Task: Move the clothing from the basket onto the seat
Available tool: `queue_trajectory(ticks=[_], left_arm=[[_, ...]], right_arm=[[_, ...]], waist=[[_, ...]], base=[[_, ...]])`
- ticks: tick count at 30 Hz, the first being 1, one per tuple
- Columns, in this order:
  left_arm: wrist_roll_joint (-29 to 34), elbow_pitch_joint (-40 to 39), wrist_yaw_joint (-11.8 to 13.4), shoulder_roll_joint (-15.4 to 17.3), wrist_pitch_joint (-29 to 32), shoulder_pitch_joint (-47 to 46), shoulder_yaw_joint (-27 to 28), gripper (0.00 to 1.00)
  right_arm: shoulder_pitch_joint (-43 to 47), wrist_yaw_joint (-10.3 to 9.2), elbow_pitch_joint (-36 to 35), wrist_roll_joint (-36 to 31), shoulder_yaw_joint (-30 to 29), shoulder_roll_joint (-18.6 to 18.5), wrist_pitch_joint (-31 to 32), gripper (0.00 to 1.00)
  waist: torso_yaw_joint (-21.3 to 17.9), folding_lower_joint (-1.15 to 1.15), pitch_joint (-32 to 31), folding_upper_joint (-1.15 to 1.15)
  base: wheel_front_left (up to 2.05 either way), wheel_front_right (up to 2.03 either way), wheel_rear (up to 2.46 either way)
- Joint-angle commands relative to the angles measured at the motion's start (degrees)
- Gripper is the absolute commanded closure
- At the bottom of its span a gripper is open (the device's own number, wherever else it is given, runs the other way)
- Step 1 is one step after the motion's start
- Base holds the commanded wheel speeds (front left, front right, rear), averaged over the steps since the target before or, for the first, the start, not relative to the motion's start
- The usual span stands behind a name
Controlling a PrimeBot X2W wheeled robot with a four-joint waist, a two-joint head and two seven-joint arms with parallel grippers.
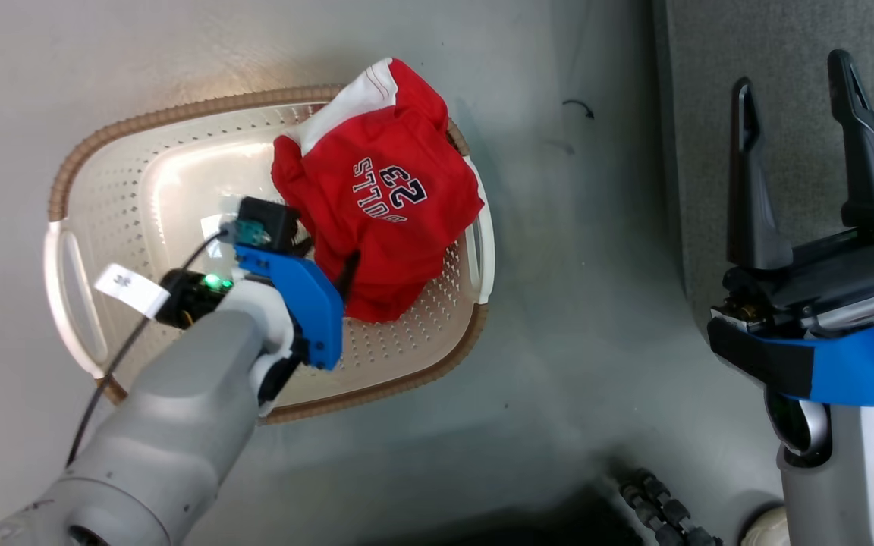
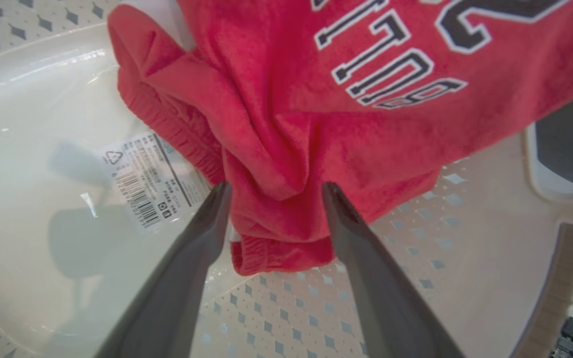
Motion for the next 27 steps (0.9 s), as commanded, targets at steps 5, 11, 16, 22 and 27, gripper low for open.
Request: queue_trajectory(ticks=[5,11,16,22,27], left_arm=[[-3.4,0.0,-0.1,1.3,0.4,-3.0,-0.6,0.00],[-5.2,1.1,-0.1,1.8,0.6,-4.7,-1.6,0.00],[-8.1,1.9,-0.1,1.1,1.5,-5.4,-1.4,0.00],[-9.4,0.5,-0.1,0.5,0.8,-6.9,-3.1,0.00],[-9.9,1.3,-0.1,-0.5,0.5,-7.7,-4.4,0.18]], right_arm=[[-0.4,0.03,-1.3,0.2,0.2,0.0,-0.2,0.00],[0.2,0.03,-2.0,0.3,0.1,0.0,-0.2,0.00],[1.6,0.03,-3.0,-0.3,-0.3,0.0,-0.2,0.00],[3.2,0.03,-4.0,-0.8,-0.7,0.0,-0.2,0.00],[4.1,0.03,-4.6,-1.1,-0.8,0.0,-0.2,0.00]], waist=[[-0.9,0.00,2.1,0.00],[-1.6,0.00,3.7,0.00],[-1.5,0.00,4.3,0.00],[-0.9,0.00,5.0,0.00],[-0.4,0.00,5.0,0.00]], base=[[0.00,0.00,0.00],[0.00,0.00,0.00],[0.00,0.00,0.00],[0.00,0.00,0.00],[0.00,0.00,0.00]])
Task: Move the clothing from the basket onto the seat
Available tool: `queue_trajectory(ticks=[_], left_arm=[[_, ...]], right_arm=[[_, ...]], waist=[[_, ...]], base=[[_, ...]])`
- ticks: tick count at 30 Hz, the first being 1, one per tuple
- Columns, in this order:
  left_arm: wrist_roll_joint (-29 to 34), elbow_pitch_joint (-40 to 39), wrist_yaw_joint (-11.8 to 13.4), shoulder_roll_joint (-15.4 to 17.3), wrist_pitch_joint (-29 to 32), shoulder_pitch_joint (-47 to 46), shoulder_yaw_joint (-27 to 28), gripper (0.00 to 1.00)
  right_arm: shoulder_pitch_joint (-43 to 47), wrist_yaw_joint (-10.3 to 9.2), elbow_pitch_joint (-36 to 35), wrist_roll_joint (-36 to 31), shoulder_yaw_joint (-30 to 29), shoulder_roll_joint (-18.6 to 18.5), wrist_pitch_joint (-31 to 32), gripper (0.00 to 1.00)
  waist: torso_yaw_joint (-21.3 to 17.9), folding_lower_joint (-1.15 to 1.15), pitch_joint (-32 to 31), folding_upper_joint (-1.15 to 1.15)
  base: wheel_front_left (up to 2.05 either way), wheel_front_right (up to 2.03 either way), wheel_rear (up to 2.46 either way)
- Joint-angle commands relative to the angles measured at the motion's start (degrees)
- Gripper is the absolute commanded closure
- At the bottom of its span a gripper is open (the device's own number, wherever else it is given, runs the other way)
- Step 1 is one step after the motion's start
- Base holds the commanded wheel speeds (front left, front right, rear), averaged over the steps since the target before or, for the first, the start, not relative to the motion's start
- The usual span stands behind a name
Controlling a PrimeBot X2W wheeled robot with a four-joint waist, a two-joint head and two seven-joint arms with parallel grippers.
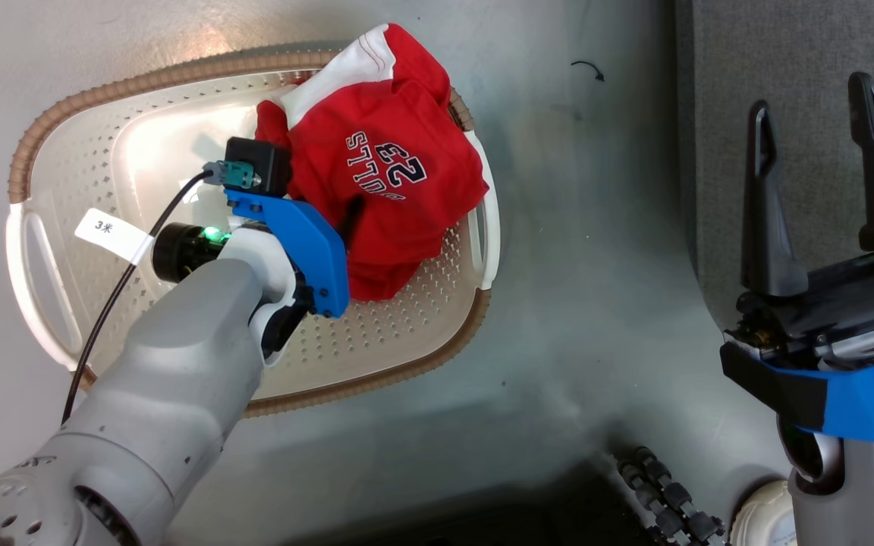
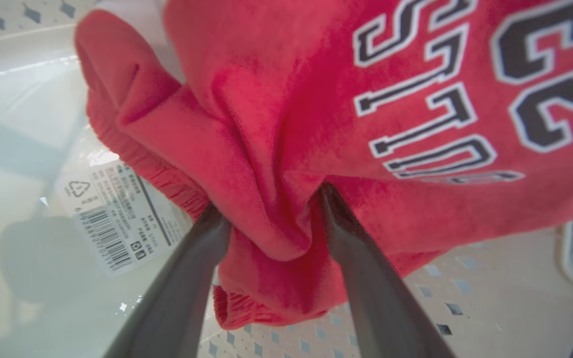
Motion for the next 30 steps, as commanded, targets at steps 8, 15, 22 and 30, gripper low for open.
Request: queue_trajectory(ticks=[8,15,22,30], left_arm=[[-0.3,1.4,-0.1,-1.5,-2.8,-2.0,-1.2,1.00],[-0.5,0.4,-0.1,-1.3,-4.8,-2.2,-2.0,1.00],[-0.7,-2.0,-0.1,-0.3,-8.5,-0.5,-2.5,1.00],[-2.0,-4.2,-0.1,0.1,-12.1,2.5,-2.9,1.00]], right_arm=[[0.5,0.03,-0.9,-0.5,0.1,0.0,-0.2,0.00],[-0.9,0.03,-0.3,0.0,0.4,0.0,-0.2,0.00],[-3.5,0.03,0.9,0.4,0.5,0.0,-0.2,0.00],[-4.5,0.03,3.9,0.5,0.5,0.0,-0.2,0.00]], waist=[[0.4,0.00,-0.2,0.00],[0.4,0.00,-0.5,0.00],[1.4,0.00,-2.7,0.00],[3.6,0.00,-7.8,0.00]], base=[[0.00,0.00,0.00],[0.00,0.00,0.00],[0.00,0.00,0.00],[0.00,0.00,0.00]])
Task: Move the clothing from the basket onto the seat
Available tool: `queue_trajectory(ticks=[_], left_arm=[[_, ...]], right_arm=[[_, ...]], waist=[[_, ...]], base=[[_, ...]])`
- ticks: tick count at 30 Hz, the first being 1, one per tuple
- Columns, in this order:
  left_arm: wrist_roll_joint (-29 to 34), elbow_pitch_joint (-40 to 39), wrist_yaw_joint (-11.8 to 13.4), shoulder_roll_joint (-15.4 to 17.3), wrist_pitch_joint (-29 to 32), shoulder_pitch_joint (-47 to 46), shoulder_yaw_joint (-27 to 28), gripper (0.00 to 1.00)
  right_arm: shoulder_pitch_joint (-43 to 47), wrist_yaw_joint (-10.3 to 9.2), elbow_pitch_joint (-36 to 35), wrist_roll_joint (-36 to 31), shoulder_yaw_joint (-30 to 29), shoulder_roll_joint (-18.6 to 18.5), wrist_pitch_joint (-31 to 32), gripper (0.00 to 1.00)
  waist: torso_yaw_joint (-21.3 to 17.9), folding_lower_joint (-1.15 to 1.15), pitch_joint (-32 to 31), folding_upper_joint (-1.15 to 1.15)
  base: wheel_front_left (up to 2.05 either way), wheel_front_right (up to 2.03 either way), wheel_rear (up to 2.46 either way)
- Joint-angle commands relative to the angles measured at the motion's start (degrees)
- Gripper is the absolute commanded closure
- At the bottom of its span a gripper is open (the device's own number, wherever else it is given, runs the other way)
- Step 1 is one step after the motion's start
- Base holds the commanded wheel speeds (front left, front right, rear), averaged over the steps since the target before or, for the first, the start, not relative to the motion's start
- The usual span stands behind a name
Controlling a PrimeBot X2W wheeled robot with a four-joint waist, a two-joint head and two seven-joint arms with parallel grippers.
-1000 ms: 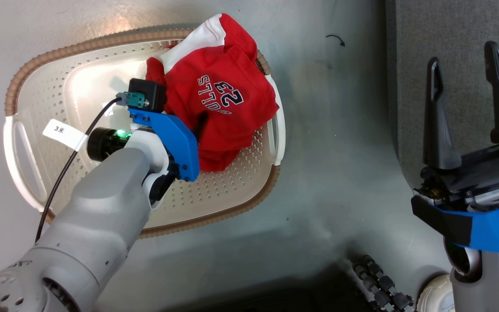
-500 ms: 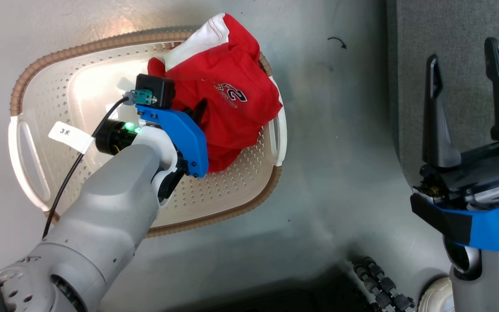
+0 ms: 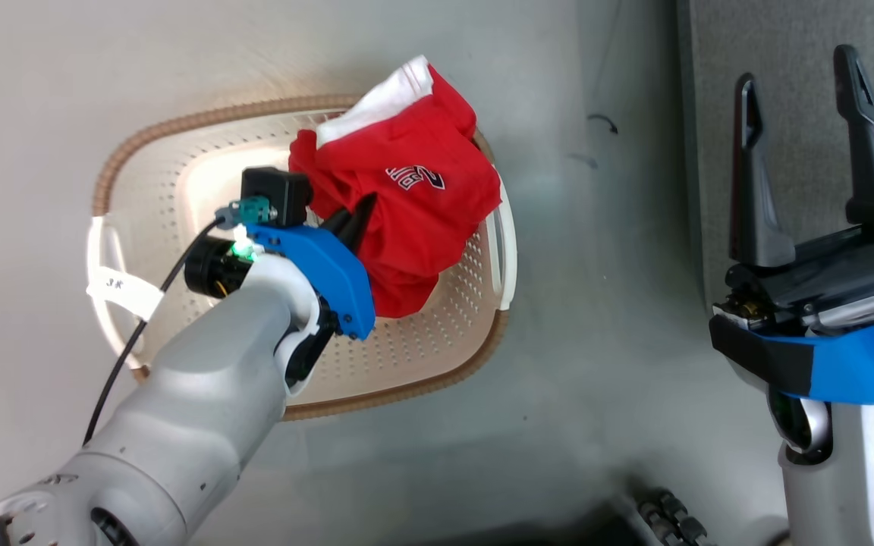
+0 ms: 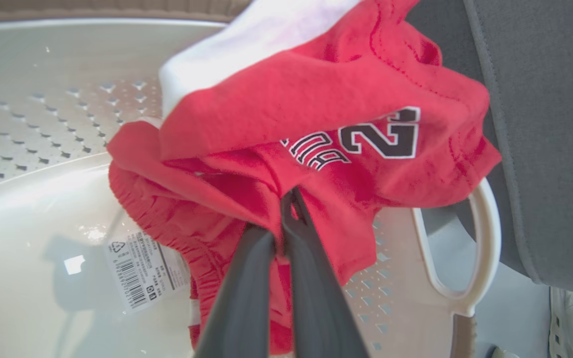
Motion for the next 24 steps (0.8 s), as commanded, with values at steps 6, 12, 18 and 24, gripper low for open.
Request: queue_trajectory(ticks=[6,12,18,24], left_arm=[[-0.1,-1.7,-0.1,0.3,-2.2,2.6,-0.2,1.00],[0.9,-3.3,-0.1,0.7,-3.1,5.3,-0.1,1.00],[4.5,-6.3,-0.1,1.5,-3.1,8.4,4.9,1.00],[10.7,-9.5,-0.1,2.6,-3.1,13.2,11.4,1.00]], right_arm=[[-0.8,0.03,2.3,0.6,0.0,0.0,-0.2,0.00],[0.0,0.03,4.6,0.9,0.0,0.0,-0.2,0.00],[1.3,0.03,6.7,1.3,0.3,0.0,-0.2,0.00],[2.8,0.03,8.4,1.9,0.1,0.0,-0.2,0.00]], waist=[[2.5,0.00,-5.8,0.00],[3.9,0.00,-11.0,0.00],[4.8,0.00,-16.2,0.00],[5.4,0.00,-22.1,0.00]], base=[[0.00,0.00,0.00],[0.00,0.00,0.00],[0.00,0.00,0.00],[0.00,0.00,0.00]])
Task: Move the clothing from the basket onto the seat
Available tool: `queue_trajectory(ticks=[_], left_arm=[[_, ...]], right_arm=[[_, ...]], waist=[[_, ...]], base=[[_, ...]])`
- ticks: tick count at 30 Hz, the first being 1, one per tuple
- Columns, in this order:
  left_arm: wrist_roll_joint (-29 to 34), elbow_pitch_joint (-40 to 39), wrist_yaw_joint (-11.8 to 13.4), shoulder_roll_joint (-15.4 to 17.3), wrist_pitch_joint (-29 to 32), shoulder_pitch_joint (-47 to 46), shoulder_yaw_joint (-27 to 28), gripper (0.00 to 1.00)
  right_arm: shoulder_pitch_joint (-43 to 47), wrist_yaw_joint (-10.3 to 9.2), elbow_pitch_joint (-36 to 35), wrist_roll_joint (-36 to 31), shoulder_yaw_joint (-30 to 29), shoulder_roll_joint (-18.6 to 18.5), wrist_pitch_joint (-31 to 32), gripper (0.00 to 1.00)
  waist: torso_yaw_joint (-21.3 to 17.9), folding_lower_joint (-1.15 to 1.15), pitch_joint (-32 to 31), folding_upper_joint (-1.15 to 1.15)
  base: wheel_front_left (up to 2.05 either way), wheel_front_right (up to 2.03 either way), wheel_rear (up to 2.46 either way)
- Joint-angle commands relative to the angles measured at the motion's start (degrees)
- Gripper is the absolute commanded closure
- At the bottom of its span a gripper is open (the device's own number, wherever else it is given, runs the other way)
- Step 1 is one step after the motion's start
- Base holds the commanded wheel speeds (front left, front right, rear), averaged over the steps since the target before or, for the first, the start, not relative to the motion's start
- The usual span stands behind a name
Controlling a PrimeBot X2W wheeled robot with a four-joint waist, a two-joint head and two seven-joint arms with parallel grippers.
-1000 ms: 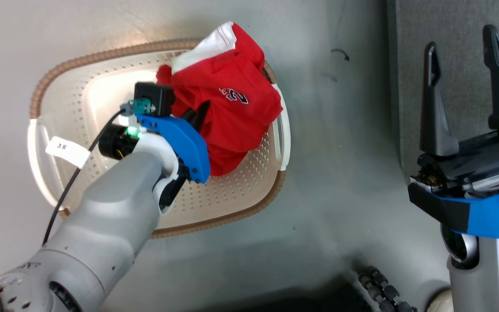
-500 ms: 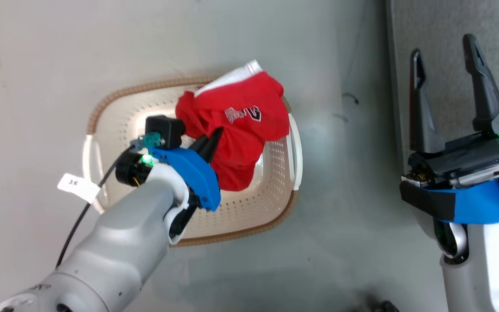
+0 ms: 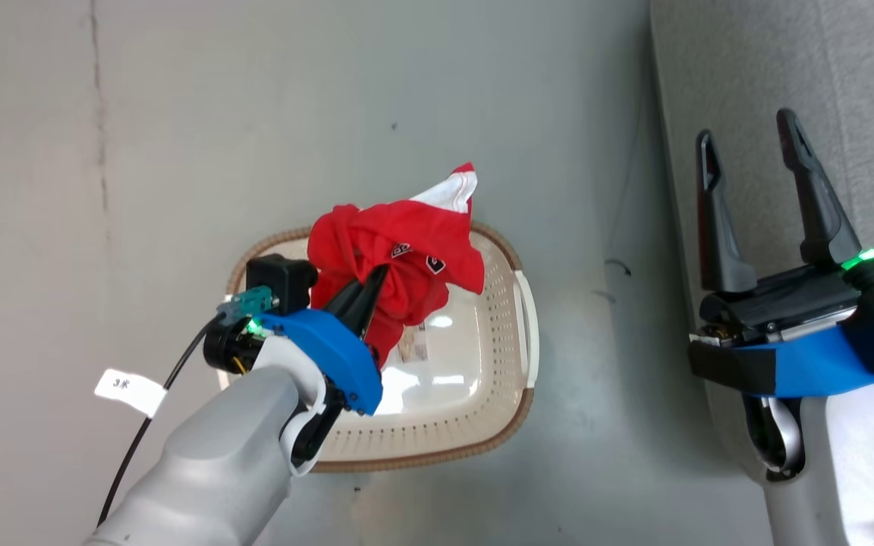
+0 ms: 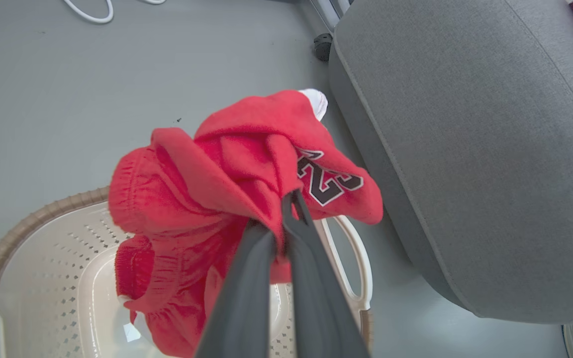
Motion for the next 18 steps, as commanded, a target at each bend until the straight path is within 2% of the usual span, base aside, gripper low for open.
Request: queue_trajectory(ticks=[1,11,18], left_arm=[[1.6,-0.7,-0.1,0.5,-0.3,1.2,1.4,1.00],[11.6,-5.8,-0.1,1.5,-0.3,8.3,12.3,1.00],[18.0,-9.3,-0.1,1.8,-0.3,10.5,17.3,1.00]], right_arm=[[1.0,0.03,0.5,0.1,-0.1,0.0,-0.2,0.00],[4.5,0.03,3.0,1.4,-0.2,0.0,-0.2,0.00],[6.7,0.03,4.1,2.3,0.0,0.0,-0.2,0.00]], waist=[[0.7,0.01,-3.7,0.00],[1.7,0.01,-12.9,0.00],[2.3,0.01,-17.8,0.00]], base=[[0.00,0.00,0.00],[0.00,0.00,0.00],[0.00,0.00,0.00]])
